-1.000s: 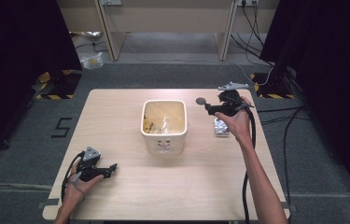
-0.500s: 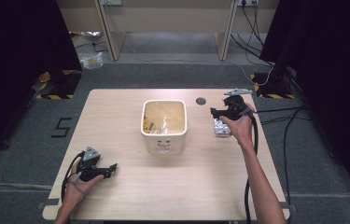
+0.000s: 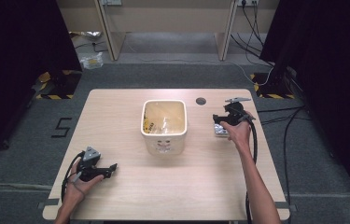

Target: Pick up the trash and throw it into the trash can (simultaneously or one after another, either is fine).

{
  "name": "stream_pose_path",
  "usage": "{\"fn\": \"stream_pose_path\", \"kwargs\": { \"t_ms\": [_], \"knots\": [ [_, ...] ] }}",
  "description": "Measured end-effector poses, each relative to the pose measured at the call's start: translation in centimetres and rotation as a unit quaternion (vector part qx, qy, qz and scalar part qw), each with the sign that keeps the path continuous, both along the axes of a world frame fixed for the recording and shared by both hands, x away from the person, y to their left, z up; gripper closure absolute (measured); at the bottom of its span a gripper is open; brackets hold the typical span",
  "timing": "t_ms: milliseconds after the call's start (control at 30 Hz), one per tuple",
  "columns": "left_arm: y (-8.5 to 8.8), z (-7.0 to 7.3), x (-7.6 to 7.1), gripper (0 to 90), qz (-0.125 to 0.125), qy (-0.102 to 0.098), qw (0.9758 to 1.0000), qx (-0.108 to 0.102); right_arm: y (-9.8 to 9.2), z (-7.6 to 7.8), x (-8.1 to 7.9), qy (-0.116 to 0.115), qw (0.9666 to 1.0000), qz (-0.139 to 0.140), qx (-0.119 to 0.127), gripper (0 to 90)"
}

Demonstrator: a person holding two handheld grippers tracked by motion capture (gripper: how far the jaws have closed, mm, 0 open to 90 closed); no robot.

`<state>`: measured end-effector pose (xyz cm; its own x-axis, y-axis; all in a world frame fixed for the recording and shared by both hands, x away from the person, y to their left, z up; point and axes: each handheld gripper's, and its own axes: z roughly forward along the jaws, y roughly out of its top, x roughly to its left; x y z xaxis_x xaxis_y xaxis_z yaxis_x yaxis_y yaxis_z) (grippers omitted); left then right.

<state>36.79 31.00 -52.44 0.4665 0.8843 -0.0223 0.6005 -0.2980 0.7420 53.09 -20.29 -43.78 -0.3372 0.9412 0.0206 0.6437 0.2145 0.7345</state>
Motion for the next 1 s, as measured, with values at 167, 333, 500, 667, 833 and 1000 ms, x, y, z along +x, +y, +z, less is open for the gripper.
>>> {"fn": "stream_pose_path", "kwargs": {
  "t_ms": [167, 333, 500, 667, 833, 1000],
  "knots": [
    [0.0, 0.0, 0.0, 13.3, 0.000, 0.000, 1.0000, 0.000, -0.2, -1.4, 0.2, 0.010, 0.9999, -0.009, 0.001, 23.0],
    [0.0, 0.0, 0.0, 13.4, 0.000, 0.000, 1.0000, 0.000, -0.2, -2.4, 0.2, 0.019, 0.9997, -0.015, -0.002, 23.8],
    [0.0, 0.0, 0.0, 13.3, 0.001, 0.000, 1.0000, -0.001, -0.1, -3.5, 0.3, 0.028, 0.9993, -0.023, -0.005, 24.1],
    [0.0, 0.0, 0.0, 13.3, 0.001, 0.000, 1.0000, -0.001, -0.2, -4.5, 0.5, 0.035, 0.9988, -0.032, -0.008, 24.2],
    [0.0, 0.0, 0.0, 13.4, 0.000, 0.000, 1.0000, -0.001, -0.1, -5.2, 0.4, 0.043, 0.9982, -0.042, -0.006, 24.4],
    [0.0, 0.0, 0.0, 13.3, 0.001, 0.000, 1.0000, -0.001, 0.0, -6.0, 0.4, 0.047, 0.9979, -0.044, -0.006, 24.5]
  ]
}}
